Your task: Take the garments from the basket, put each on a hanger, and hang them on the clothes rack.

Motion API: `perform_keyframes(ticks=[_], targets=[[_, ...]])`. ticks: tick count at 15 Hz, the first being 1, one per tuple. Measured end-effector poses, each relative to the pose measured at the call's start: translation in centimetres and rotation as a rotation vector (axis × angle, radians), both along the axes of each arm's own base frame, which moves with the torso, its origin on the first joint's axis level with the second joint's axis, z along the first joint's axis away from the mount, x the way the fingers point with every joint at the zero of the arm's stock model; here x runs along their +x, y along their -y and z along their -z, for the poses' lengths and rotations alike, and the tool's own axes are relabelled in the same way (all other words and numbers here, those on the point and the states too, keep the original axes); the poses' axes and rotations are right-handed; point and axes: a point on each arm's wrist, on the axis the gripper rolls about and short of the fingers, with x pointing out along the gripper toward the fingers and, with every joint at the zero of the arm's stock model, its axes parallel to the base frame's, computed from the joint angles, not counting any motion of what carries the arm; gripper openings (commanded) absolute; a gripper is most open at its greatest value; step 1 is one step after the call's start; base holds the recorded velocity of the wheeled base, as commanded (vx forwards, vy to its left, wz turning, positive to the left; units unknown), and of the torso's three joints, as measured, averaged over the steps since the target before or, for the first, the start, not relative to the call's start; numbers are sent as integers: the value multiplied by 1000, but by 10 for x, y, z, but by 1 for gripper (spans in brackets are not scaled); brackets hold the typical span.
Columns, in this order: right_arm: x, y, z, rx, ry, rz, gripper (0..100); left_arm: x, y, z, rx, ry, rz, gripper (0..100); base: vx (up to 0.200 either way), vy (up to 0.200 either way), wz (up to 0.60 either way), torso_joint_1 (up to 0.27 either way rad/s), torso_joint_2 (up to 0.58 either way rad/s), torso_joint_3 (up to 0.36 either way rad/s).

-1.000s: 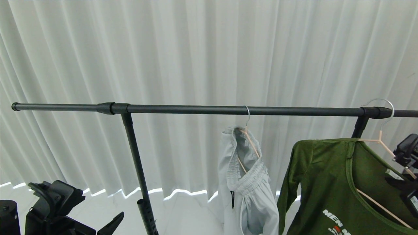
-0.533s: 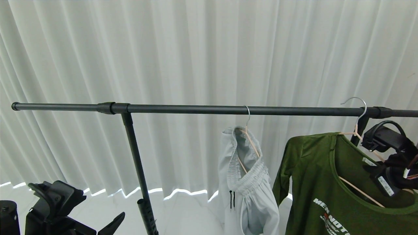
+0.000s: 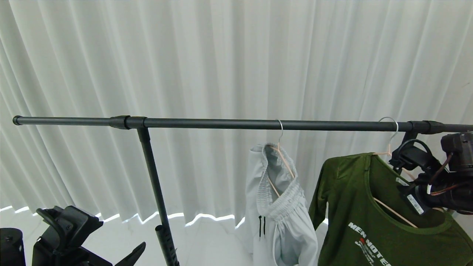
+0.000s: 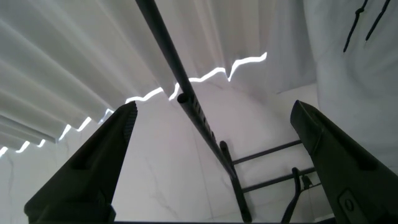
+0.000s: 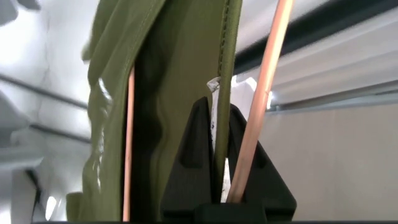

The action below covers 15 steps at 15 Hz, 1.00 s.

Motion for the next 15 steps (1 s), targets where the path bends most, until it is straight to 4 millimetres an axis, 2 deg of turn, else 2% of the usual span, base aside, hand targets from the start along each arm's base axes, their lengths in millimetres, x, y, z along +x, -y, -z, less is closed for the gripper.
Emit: perform_keyframes(ticks=[3, 4, 7, 10, 13, 15], targets=[[4, 0, 4, -1, -8, 0, 0, 0, 0, 0, 0, 1, -1, 100, 0, 0, 0, 0, 0, 0], [5, -1, 5, -1, -10, 0, 100, 0, 0, 0, 0, 1, -1, 100, 0, 0, 0, 0, 0, 0], [4, -1, 6, 1, -12, -3, 100, 0, 0, 0, 0, 1, -1, 100, 0, 0, 0, 0, 0, 0], [-4, 0, -4, 15, 25, -2, 100, 0, 0, 0, -3, -1, -7, 100, 0, 0, 0, 0, 0, 0], [-20, 1, -22, 68, 103, -4, 100, 0, -3, 0, -4, -1, -27, 100, 0, 0, 0, 0, 0, 0], [-39, 2, -35, 120, 169, -1, 100, 1, -6, 0, 4, 3, -72, 100, 0, 0, 0, 0, 0, 0]])
